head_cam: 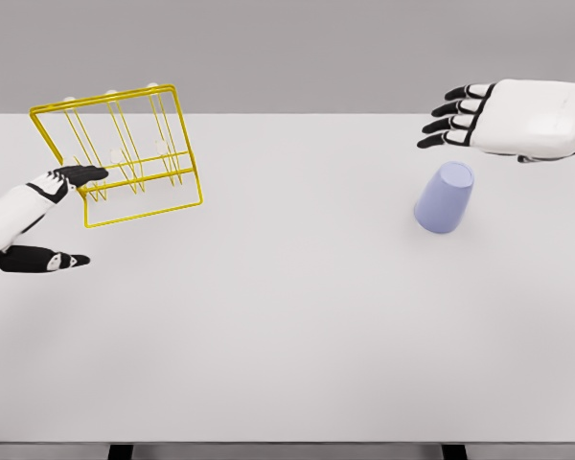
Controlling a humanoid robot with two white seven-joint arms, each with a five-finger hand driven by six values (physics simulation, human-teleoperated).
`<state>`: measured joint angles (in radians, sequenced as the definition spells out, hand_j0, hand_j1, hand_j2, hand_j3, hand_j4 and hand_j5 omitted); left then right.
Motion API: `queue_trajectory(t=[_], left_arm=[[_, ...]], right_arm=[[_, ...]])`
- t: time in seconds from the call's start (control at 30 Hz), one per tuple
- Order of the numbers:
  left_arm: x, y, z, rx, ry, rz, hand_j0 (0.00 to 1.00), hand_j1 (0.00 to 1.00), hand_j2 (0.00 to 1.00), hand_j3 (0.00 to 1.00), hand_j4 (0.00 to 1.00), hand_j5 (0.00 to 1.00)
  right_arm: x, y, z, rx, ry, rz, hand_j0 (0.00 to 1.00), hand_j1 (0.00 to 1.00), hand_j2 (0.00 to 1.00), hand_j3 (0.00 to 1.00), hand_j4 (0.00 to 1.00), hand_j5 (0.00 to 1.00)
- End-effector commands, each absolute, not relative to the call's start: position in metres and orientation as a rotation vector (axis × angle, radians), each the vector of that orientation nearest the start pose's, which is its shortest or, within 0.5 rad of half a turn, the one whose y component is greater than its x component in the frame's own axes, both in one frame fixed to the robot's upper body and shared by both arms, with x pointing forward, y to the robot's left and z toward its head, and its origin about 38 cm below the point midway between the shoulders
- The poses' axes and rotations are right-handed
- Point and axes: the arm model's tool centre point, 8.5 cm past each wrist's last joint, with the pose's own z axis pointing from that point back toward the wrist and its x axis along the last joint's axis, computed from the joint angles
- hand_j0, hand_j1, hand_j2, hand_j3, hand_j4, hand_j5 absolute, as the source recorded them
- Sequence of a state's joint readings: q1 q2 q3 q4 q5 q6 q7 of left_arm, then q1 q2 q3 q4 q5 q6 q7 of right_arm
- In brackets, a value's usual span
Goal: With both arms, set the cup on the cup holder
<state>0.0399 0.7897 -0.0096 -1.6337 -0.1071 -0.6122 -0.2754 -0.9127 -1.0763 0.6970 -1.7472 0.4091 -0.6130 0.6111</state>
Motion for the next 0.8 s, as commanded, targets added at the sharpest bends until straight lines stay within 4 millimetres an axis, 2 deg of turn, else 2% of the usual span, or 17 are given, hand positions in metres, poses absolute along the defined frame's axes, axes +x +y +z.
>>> queue_trajectory(t=[0.0,0.13,0.17,0.23,0.27,0.3,0.33,0.37,0.4,0.43,0.47,0.57,0.63,0.7,0.77], left_arm=[[0.335,0.383,0.193,0.349,-1.803,-1.337,1.0,1.0,1.0,1.0,1.0,1.0],[0.335,0.383,0.194,0.353,-1.807,-1.335,1.0,1.0,1.0,1.0,1.0,1.0],[0.335,0.383,0.194,0.353,-1.807,-1.335,1.0,1.0,1.0,1.0,1.0,1.0],[0.335,0.383,0.194,0.353,-1.807,-1.335,1.0,1.0,1.0,1.0,1.0,1.0],[0.335,0.383,0.194,0.353,-1.807,-1.335,1.0,1.0,1.0,1.0,1.0,1.0],[0.335,0.384,0.194,0.355,-1.808,-1.334,1.0,1.0,1.0,1.0,1.0,1.0],[0.335,0.383,0.194,0.353,-1.807,-1.335,1.0,1.0,1.0,1.0,1.0,1.0],[0.335,0.383,0.194,0.353,-1.808,-1.335,1.0,1.0,1.0,1.0,1.0,1.0],[0.335,0.382,0.196,0.353,-1.814,-1.338,1.0,1.0,1.0,1.0,1.0,1.0],[0.334,0.38,0.197,0.35,-1.82,-1.342,1.0,1.0,1.0,1.0,1.0,1.0],[0.334,0.38,0.197,0.35,-1.82,-1.342,1.0,1.0,1.0,1.0,1.0,1.0],[0.334,0.379,0.198,0.349,-1.824,-1.345,1.0,1.0,1.0,1.0,1.0,1.0],[0.334,0.379,0.198,0.348,-1.822,-1.346,1.0,1.0,1.0,1.0,1.0,1.0],[0.334,0.378,0.198,0.348,-1.824,-1.347,1.0,1.0,1.0,1.0,1.0,1.0],[0.334,0.379,0.198,0.349,-1.825,-1.346,1.0,1.0,1.0,1.0,1.0,1.0]], right_arm=[[0.4,-0.295,0.349,0.877,1.535,-2.877,1.0,1.0,1.0,1.0,1.0,1.0],[0.398,-0.306,0.356,0.891,1.562,-2.889,1.0,1.0,1.0,1.0,1.0,1.0],[0.397,-0.306,0.353,0.802,1.655,-2.9,1.0,1.0,1.0,1.0,1.0,1.0],[0.395,-0.298,0.341,0.651,1.734,-2.924,1.0,1.0,1.0,1.0,1.0,1.0],[0.416,-0.3,0.342,0.691,1.968,-2.989,1.0,1.0,1.0,1.0,1.0,1.0],[0.433,-0.308,0.341,0.678,2.104,-3.008,1.0,1.0,1.0,1.0,1.0,1.0],[0.438,-0.319,0.34,0.699,2.129,-3.031,1.0,1.0,1.0,1.0,1.0,1.0],[0.436,-0.315,0.318,0.599,2.064,-3.088,1.0,1.0,1.0,1.0,1.0,1.0],[0.434,-0.312,0.307,0.559,2.012,-3.118,1.0,1.0,1.0,1.0,1.0,1.0],[0.438,-0.319,0.305,0.593,2.006,-3.139,1.0,1.0,1.0,1.0,1.0,1.0],[0.449,-0.339,0.304,0.675,2.031,-3.177,1.0,1.0,1.0,1.0,1.0,1.0],[0.458,-0.362,0.299,0.771,1.974,-3.229,1.0,1.0,1.0,1.0,1.0,1.0],[0.463,-0.361,0.294,0.79,1.942,-3.239,1.0,1.0,1.0,1.0,1.0,1.0],[0.471,-0.352,0.291,0.793,1.929,-3.232,1.0,1.0,1.0,1.0,1.0,1.0],[0.469,-0.343,0.289,0.727,1.896,-3.201,1.0,1.0,1.0,1.0,1.0,1.0]])
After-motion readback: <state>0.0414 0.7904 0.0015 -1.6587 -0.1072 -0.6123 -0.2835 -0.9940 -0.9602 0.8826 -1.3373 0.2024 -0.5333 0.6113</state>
